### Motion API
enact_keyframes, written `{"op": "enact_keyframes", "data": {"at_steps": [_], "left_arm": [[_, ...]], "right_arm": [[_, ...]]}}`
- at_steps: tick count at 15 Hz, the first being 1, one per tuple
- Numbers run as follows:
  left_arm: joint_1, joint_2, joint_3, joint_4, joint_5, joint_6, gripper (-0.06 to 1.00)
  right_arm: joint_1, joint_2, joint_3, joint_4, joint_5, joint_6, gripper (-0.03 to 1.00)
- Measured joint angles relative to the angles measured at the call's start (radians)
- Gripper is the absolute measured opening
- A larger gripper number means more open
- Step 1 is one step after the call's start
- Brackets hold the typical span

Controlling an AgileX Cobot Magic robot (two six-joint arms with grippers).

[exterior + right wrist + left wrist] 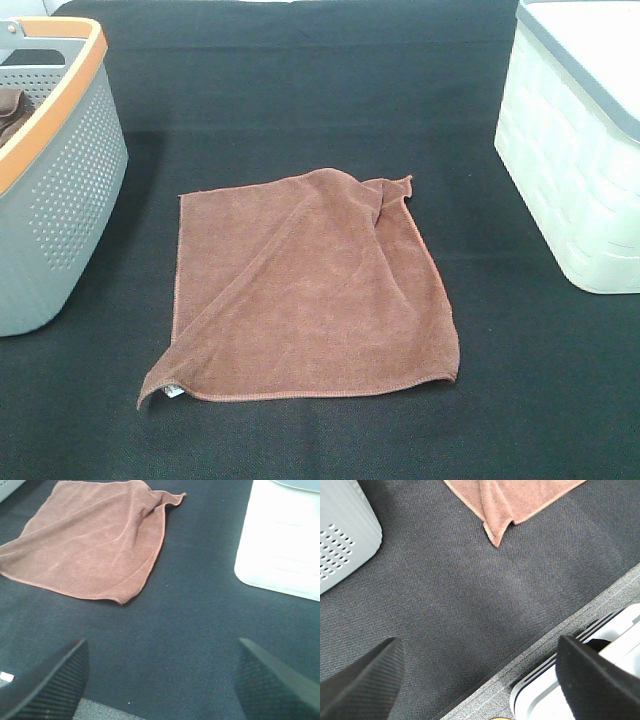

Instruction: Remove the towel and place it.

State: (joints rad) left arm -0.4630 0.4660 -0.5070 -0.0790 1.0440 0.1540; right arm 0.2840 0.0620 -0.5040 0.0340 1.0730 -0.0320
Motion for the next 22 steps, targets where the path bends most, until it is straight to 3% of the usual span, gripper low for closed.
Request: {"op": "enact_keyframes", "data": {"at_steps": [7,13,16,22], "left_arm": [[0.020,-0.051,0.000,0.000,0.001,0.000,0.79],[0.376,-0.433,0.000,0.005,0.001,0.001,0.79],[0.418,-0.470,0.000,0.003,0.006,0.002,0.79],[0.420,-0.471,0.000,0.002,0.006,0.003,0.79]], "right_arm": [[0.000,0.000,0.000,-0.012,0.000,0.001,0.74],[0.000,0.000,0.000,-0.012,-0.001,0.002,0.74],[0.000,0.000,0.000,-0.012,-0.001,0.002,0.74],[-0.006,0.000,0.000,-0.012,-0.003,0.002,0.74]]}}
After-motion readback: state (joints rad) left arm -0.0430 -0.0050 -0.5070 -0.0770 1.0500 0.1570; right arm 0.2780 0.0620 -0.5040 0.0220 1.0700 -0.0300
